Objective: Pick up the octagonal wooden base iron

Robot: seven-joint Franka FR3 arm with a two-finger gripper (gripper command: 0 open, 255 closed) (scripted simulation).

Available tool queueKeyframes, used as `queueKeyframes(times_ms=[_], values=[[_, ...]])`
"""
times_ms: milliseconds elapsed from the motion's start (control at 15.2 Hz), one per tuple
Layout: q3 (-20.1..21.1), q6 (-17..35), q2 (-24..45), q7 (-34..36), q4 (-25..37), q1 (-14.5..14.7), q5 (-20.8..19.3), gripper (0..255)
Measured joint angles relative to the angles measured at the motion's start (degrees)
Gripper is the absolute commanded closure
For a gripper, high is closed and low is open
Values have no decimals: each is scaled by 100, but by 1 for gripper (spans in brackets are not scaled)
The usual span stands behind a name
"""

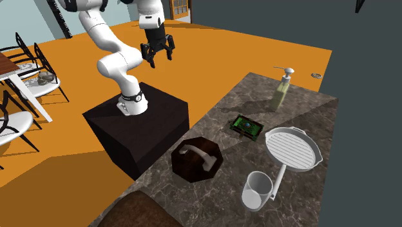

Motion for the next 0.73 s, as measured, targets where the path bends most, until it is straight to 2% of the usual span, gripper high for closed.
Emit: queueKeyframes(times_ms=[264,726], values=[[-116,277,289,-188,-9,-30,-84,0],[-502,1138,1693,-825,501,-108,-273,0]])
